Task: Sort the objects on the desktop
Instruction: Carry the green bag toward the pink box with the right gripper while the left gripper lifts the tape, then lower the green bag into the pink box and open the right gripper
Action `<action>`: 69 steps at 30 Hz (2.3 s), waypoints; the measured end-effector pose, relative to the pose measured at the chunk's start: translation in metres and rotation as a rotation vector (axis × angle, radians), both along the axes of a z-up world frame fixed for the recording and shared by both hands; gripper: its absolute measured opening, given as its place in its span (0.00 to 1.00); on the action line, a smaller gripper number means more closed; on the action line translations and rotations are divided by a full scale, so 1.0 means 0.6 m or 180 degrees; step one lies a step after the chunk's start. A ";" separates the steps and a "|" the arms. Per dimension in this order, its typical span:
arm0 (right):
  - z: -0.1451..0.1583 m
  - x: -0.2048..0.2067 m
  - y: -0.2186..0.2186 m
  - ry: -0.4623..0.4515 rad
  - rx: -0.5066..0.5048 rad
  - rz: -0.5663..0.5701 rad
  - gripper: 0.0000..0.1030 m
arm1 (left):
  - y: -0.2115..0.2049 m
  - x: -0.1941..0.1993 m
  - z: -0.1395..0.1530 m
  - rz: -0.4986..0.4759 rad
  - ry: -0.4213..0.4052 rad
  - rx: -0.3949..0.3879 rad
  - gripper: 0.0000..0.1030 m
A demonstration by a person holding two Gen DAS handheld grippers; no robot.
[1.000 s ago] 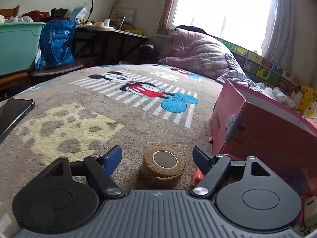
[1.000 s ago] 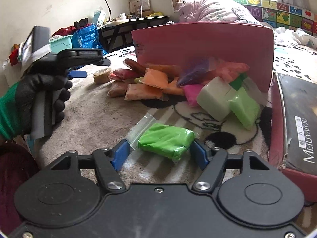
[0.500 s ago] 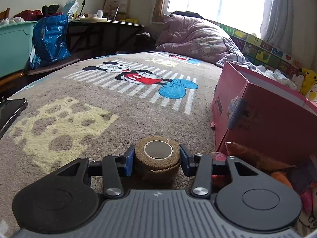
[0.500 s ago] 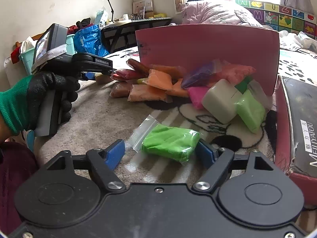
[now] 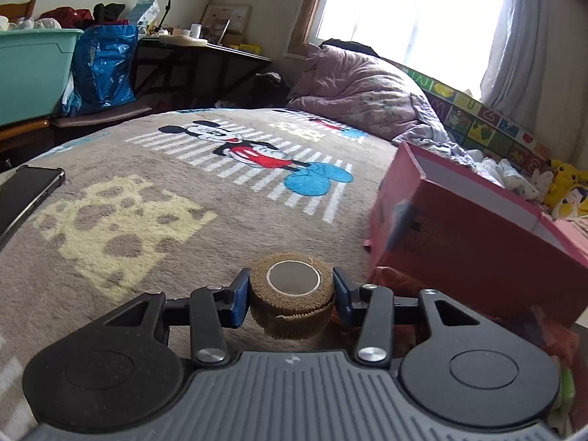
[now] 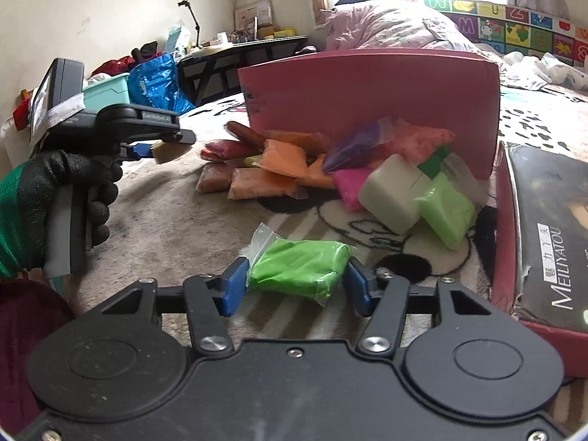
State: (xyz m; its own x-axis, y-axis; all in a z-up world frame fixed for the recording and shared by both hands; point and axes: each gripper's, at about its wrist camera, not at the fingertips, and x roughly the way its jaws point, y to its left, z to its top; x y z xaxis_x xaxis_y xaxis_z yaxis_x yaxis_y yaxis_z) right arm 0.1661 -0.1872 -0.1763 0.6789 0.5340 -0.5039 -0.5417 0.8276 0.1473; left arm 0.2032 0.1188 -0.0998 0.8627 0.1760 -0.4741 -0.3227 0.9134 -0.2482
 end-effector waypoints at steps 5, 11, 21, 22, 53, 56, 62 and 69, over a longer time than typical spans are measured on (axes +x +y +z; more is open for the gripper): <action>0.013 -0.017 0.000 -0.0073 -0.0002 0.0068 0.53 | -0.059 -0.012 0.019 -0.0276 -0.0103 0.0045 0.43; 0.054 -0.048 -0.042 -0.0162 0.0279 -0.0084 0.52 | -0.134 -0.023 0.031 -0.0666 -0.0171 0.0063 0.43; 0.125 -0.045 -0.139 -0.0089 0.0884 -0.0442 0.52 | -0.223 -0.010 0.018 -0.1089 -0.0135 -0.0050 0.43; 0.132 -0.040 -0.142 -0.0087 0.0895 -0.0437 0.52 | -0.230 -0.007 0.013 -0.1122 -0.0101 -0.0076 0.43; 0.269 0.185 0.041 0.0586 -0.0135 -0.0476 0.52 | -0.223 0.035 -0.025 -0.1265 0.0119 -0.0465 0.43; 0.264 0.202 0.060 0.0705 -0.0315 -0.0529 0.52 | -0.224 0.036 -0.022 -0.1284 0.0095 -0.0411 0.43; 0.240 0.240 0.076 0.0969 -0.0502 -0.0637 0.52 | -0.217 0.041 -0.022 -0.1271 0.0105 -0.0427 0.43; 0.231 0.261 0.088 0.0983 -0.0666 -0.0732 0.56 | -0.212 0.044 -0.023 -0.1283 0.0092 -0.0437 0.43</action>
